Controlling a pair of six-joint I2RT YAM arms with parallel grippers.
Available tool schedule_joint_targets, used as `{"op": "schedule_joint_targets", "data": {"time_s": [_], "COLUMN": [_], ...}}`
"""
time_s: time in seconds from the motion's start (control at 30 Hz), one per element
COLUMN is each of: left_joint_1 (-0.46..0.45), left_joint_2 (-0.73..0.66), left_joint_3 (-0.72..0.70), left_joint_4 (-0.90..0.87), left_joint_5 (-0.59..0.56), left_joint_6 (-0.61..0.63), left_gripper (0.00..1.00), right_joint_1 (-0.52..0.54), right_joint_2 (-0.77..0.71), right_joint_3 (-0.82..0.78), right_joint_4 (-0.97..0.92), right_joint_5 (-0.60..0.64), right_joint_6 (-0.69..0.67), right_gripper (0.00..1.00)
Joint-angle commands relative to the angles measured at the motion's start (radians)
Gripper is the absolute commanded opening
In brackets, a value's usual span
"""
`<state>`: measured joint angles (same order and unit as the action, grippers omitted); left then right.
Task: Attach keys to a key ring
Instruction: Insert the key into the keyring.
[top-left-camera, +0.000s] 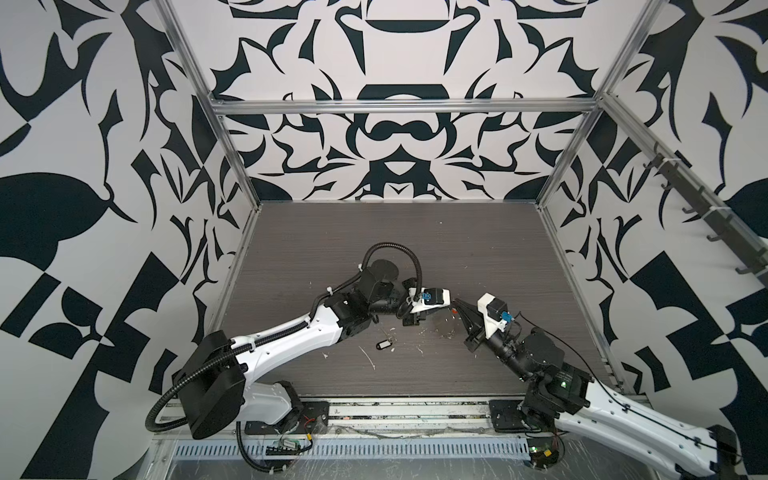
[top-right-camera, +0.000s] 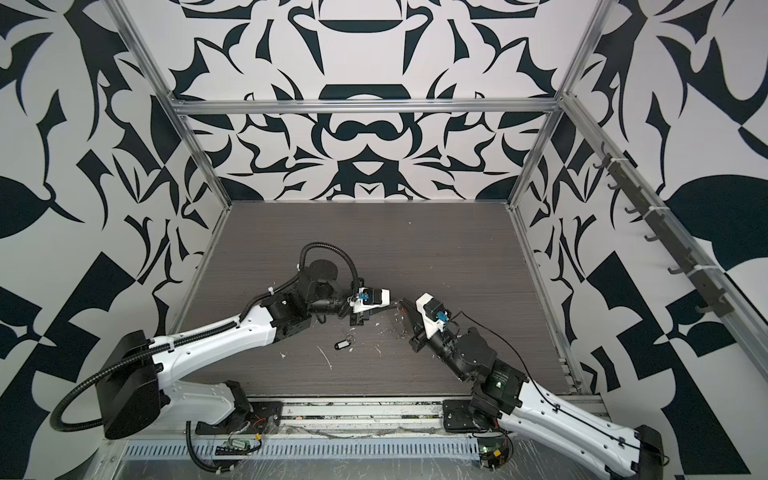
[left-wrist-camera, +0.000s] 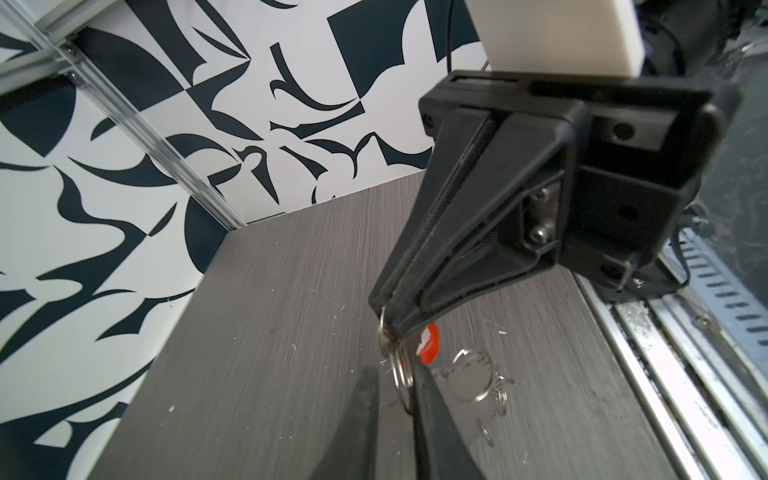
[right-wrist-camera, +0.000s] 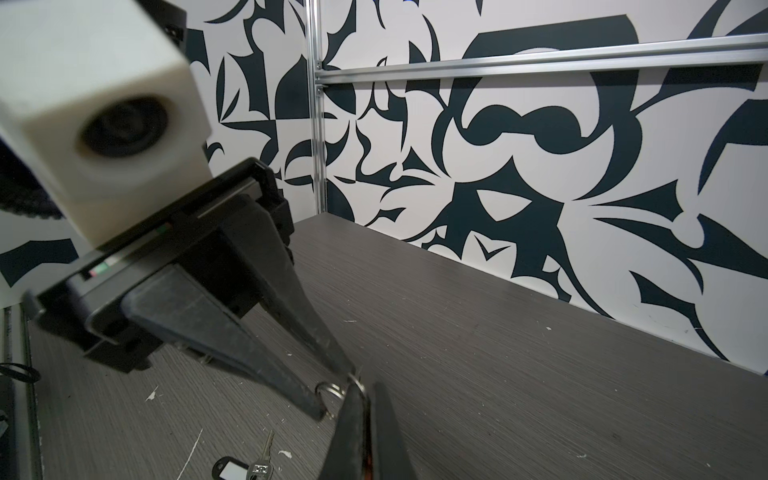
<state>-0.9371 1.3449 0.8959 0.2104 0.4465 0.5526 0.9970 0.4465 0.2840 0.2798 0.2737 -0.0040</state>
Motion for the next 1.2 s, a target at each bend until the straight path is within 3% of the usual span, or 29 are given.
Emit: {"op": "schedule_joint_targets", "data": {"time_s": [0.0,0.27,0.43,0.67,0.97,1.17], "left_joint_1": [-0.003,-0.003,-0.003,-0.003,-0.003,-0.003], "left_joint_2": [0.013,0.013,0.004,-0.052,-0.098,-0.086], "left_joint_3": [0.035,0.033,0.003,-0.109,-0.224,-0.230], "left_joint_4": [-0.011,0.016,0.099,0.319,0.578,0.613], "left_joint_5": [0.009,-0.023,-0.090,-0.125,-0.095,-0.076], "left_joint_6": [0.007,-0.014,-0.044,-0.100,-0.174,-0.191], "left_gripper": [0.15,0.00,0.00,0.00,0.00,0.00], "right_joint_1": [0.002,0.002,0.002,0.002,0.002,0.003], "right_joint_2": [-0.004,0.008,0.027,0.028,0.079,0.114], "right_joint_3": [0.024,0.023,0.029,0.014,0.015,0.026], "right_joint_4": [0.047,0.061,0.067,0.079,0.134,0.143], "right_joint_5": [-0.001,-0.002,0.060,0.239,0.166,0.159], "right_joint_6": [0.001,0.007,0.045,0.112,0.146,0.148], "right_gripper": [0.00,0.00,0.00,0.00,0.00,0.00]}}
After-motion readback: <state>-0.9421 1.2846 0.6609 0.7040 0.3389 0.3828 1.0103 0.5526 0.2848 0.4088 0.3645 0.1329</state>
